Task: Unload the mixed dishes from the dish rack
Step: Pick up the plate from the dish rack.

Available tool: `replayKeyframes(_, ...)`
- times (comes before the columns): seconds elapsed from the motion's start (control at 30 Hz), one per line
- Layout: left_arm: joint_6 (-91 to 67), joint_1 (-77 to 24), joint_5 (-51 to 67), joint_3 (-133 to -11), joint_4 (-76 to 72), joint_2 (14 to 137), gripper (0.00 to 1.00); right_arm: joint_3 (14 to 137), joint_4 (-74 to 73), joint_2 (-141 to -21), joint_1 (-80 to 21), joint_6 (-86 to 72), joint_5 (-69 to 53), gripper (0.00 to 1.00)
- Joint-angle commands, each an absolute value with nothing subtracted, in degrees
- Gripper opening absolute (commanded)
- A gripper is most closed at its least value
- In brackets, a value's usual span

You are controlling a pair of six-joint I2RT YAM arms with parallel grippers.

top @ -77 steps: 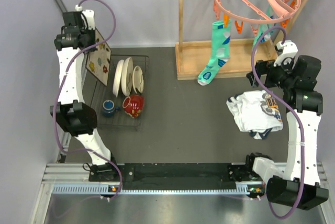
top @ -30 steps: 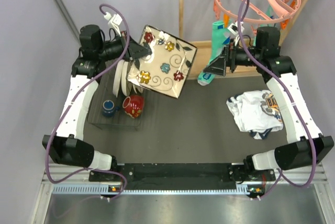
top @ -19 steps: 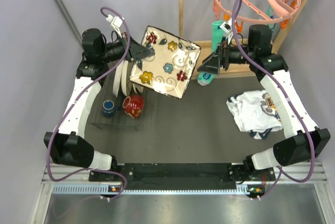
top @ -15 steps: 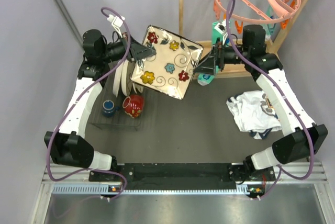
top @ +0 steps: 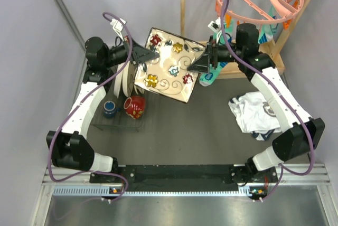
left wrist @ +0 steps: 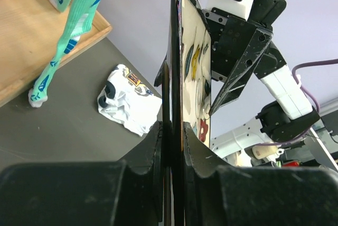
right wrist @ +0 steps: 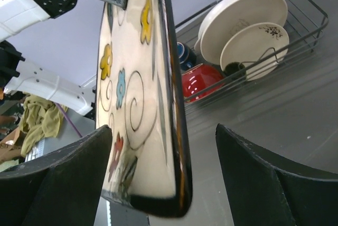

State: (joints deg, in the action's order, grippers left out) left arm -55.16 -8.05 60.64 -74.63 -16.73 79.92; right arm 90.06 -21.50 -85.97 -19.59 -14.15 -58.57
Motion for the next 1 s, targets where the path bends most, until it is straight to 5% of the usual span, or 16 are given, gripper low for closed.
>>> replayKeyframes(0.0,-61.35,-8.44,59.33,-75.15,-29.0,75.85,0.0,90.62,-15.73,-86.83,-21.53,-15.73,-59.85,0.77)
replayKeyframes(0.23,-61.17,-8.44,58.45,-74.97,-29.27,76.38,0.0,91.23,-14.68,-87.71,-23.55,-16.44,-60.03,0.65)
replayKeyframes(0.5,-59.77,-8.44,57.92,-74.36,-27.78,76.11,0.0,91.67,-15.12,-87.89,-23.73,-15.73,-60.91,0.34)
replayKeyframes(0.6,-59.59,-8.44,57.75,-73.74,-27.69,75.94,0.0,91.67,-15.55,-87.63,-23.73,-15.12,-61.17,0.17)
replayKeyframes(0.63,-59.33,-8.44,57.74,-73.31,-27.51,75.76,0.0,91.67,-15.73,-87.37,-23.73,-14.94,-61.0,0.03)
replayKeyframes(0.97,-56.69,-8.35,57.22,-70.49,-25.05,73.92,0.19,90.97,-15.82,-86.31,-23.73,-14.24,-60.82,0.0)
